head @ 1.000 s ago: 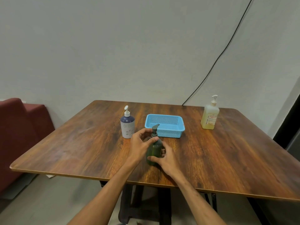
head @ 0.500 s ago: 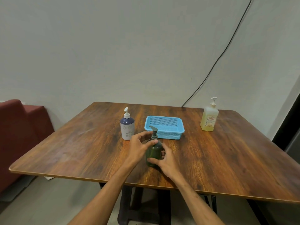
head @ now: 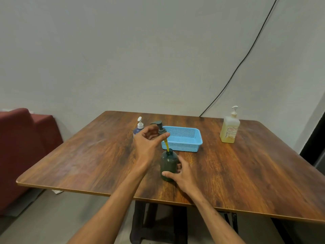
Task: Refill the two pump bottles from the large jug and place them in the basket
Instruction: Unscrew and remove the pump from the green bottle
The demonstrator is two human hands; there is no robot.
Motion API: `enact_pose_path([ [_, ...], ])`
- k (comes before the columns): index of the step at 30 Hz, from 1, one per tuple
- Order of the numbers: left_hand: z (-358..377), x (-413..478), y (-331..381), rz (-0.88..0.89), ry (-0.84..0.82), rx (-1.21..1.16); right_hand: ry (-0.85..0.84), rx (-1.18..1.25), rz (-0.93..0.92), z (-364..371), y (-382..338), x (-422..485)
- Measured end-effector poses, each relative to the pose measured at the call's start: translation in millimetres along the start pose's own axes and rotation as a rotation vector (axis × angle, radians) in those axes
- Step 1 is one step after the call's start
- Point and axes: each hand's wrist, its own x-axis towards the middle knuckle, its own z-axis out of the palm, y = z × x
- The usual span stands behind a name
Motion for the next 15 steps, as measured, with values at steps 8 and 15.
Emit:
enact_pose_path([
  [8, -27.8, 17.6, 30.1, 0.048, 0.116, -0.105, 0.005, -0.022, 0.006, -0.8, -3.0, -1.6],
  [15, -54.7, 5.3, -2.1, 0.022, 0.122, 0.038, 0.013, -0.035, 0.013, -2.0, -7.8, -3.1],
])
